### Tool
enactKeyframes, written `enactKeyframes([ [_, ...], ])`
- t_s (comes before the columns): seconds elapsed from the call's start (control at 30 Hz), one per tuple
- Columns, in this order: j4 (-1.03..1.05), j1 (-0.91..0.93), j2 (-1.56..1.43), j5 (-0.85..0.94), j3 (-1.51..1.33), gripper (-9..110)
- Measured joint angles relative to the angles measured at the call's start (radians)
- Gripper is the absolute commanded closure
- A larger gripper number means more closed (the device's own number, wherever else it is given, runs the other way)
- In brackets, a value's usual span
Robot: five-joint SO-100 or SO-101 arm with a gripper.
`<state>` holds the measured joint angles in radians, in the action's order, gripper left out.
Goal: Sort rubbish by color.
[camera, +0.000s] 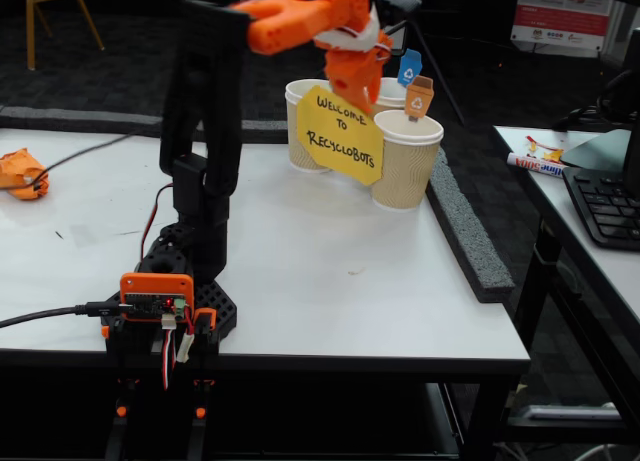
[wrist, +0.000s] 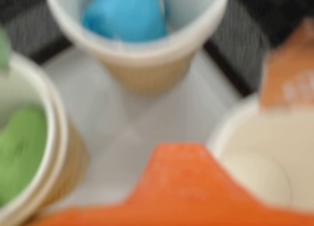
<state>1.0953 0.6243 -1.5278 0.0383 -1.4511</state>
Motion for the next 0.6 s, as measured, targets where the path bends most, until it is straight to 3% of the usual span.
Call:
enactKeyframes([
  [0.27,0.0,0.0,-0.528,0.0,-0.348,101],
  [0.6,0.075,0.0,-1.127,0.0,-0.451,101],
])
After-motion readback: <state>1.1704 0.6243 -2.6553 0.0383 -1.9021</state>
